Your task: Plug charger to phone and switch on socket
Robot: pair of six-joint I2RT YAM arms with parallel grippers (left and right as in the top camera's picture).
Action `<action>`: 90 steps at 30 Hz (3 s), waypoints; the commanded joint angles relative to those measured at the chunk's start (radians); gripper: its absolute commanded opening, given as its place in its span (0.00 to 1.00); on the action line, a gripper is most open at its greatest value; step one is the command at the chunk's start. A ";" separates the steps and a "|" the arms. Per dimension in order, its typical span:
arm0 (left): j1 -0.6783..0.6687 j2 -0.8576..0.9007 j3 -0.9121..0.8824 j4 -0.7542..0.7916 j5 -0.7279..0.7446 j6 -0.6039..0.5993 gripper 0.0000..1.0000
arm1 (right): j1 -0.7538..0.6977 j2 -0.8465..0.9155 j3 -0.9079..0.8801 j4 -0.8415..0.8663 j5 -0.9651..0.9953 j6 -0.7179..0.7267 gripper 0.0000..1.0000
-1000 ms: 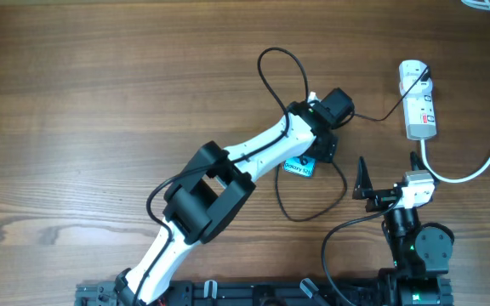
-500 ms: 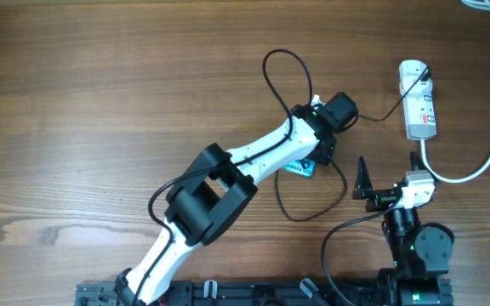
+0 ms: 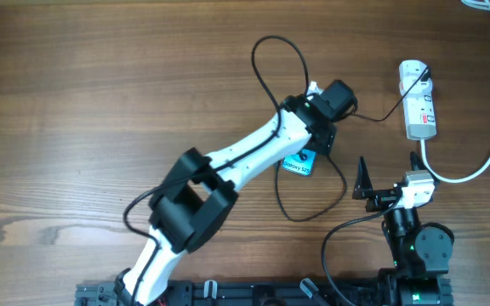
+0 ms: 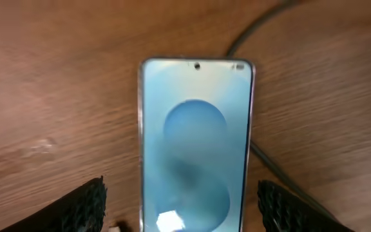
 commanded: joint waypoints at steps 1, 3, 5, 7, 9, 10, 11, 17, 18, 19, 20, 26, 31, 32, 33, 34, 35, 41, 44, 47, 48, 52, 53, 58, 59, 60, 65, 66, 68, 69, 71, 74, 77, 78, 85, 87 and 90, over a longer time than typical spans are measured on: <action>0.018 -0.041 0.003 -0.011 0.010 -0.018 0.86 | -0.004 -0.009 -0.001 0.003 0.013 -0.003 1.00; 0.017 -0.039 0.001 -0.013 0.032 -0.018 1.00 | -0.004 -0.009 -0.001 0.003 0.013 -0.003 1.00; 0.010 -0.032 0.001 -0.006 0.051 -0.018 1.00 | -0.004 -0.009 -0.001 0.003 0.013 -0.002 1.00; 0.003 -0.019 0.001 0.005 0.050 -0.014 1.00 | -0.004 -0.009 -0.001 0.003 0.013 -0.002 1.00; 0.000 0.005 0.001 0.020 0.050 -0.006 1.00 | -0.004 -0.009 -0.001 0.003 0.013 -0.002 1.00; 0.000 0.018 0.001 0.026 0.050 -0.007 1.00 | -0.004 -0.009 -0.001 0.003 0.013 -0.003 1.00; 0.000 0.027 0.001 0.033 0.050 -0.006 1.00 | -0.004 -0.009 -0.001 0.003 0.013 -0.002 1.00; 0.001 0.092 0.001 0.069 0.050 -0.007 1.00 | -0.004 -0.009 -0.001 0.003 0.013 -0.003 1.00; 0.001 0.100 0.001 0.072 0.050 -0.007 1.00 | -0.004 -0.009 -0.001 0.003 0.013 -0.002 1.00; 0.002 0.107 0.001 0.073 0.050 -0.006 1.00 | -0.004 -0.009 -0.001 0.003 0.013 -0.002 1.00; 0.002 0.111 0.001 0.076 0.047 -0.006 1.00 | -0.004 -0.009 -0.001 0.003 0.013 -0.003 1.00; 0.002 0.136 0.001 0.088 0.047 0.016 1.00 | -0.004 -0.009 -0.001 0.003 0.013 -0.003 1.00; 0.004 0.158 0.001 0.075 0.047 0.016 0.91 | -0.004 -0.009 -0.001 0.003 0.013 -0.002 1.00; 0.005 0.158 0.001 0.075 0.047 0.016 0.87 | -0.004 -0.009 -0.001 0.003 0.013 -0.003 1.00; 0.007 0.158 0.001 0.071 0.046 0.016 0.86 | -0.004 -0.009 -0.001 0.003 0.013 -0.003 1.00; 0.008 0.158 0.001 0.062 0.046 0.016 0.85 | -0.004 -0.009 -0.001 0.003 0.013 -0.002 1.00; 0.010 0.158 0.001 0.049 0.046 0.016 0.85 | -0.004 -0.009 -0.001 0.003 0.013 -0.003 1.00; 0.010 0.158 0.001 0.013 0.047 0.016 0.95 | -0.004 -0.009 -0.001 0.003 0.013 -0.002 1.00; 0.010 0.158 0.001 0.003 0.047 0.016 0.88 | -0.004 -0.009 -0.001 0.003 0.013 -0.002 1.00; 0.011 0.158 0.001 0.004 0.047 0.016 0.75 | -0.004 -0.009 -0.001 0.003 0.013 -0.002 1.00; 0.011 0.158 0.001 0.005 0.047 0.016 0.74 | -0.004 -0.009 -0.001 0.003 0.013 -0.002 1.00; 0.011 0.154 0.001 0.003 0.047 0.016 0.74 | -0.004 -0.009 -0.001 0.003 0.013 -0.003 1.00; 0.011 0.151 0.001 0.003 0.047 0.015 0.75 | -0.004 -0.009 -0.001 0.003 0.013 -0.002 1.00; 0.016 0.098 0.003 0.003 0.052 0.010 0.76 | -0.004 -0.009 -0.001 0.003 0.013 -0.002 1.00; 0.018 0.079 0.003 0.001 0.055 0.011 0.76 | -0.004 -0.009 -0.001 0.003 0.013 -0.002 1.00; 0.022 0.058 0.003 -0.002 0.059 0.011 0.76 | -0.004 -0.009 -0.001 0.003 0.013 -0.003 1.00; 0.057 -0.040 0.003 -0.031 0.174 -0.001 0.74 | -0.004 -0.009 -0.001 0.003 0.013 -0.002 1.00; 0.066 -0.055 0.003 -0.040 0.198 -0.021 0.74 | -0.004 -0.009 -0.001 0.003 0.013 -0.002 1.00; 0.096 -0.084 0.003 -0.062 0.264 -0.045 0.73 | -0.004 -0.009 -0.001 0.003 0.013 -0.002 1.00; 0.109 -0.093 0.003 -0.069 0.296 -0.045 0.73 | -0.004 -0.009 -0.001 0.003 0.013 -0.002 1.00; 0.145 -0.109 0.003 -0.087 0.375 -0.047 0.73 | -0.004 -0.009 -0.001 0.003 0.013 -0.002 1.00; 0.200 -0.126 0.003 -0.117 0.426 -0.071 0.72 | -0.004 -0.009 -0.001 0.003 0.013 -0.003 1.00; 0.277 -0.128 0.003 -0.158 0.425 -0.071 0.71 | -0.004 -0.009 -0.001 0.003 0.013 -0.002 1.00; 0.306 -0.128 0.003 -0.174 0.417 -0.070 0.71 | -0.004 -0.009 -0.001 0.003 0.013 -0.002 1.00; 0.476 -0.128 0.001 -0.309 0.238 -0.071 0.71 | -0.004 -0.009 -0.001 0.003 0.013 -0.002 1.00; 0.497 -0.125 -0.003 -0.344 0.200 -0.071 0.71 | -0.004 -0.009 -0.001 0.003 0.013 -0.002 1.00; 0.501 -0.125 -0.061 -0.343 0.142 -0.071 0.71 | -0.004 -0.009 -0.001 0.003 0.013 -0.002 1.00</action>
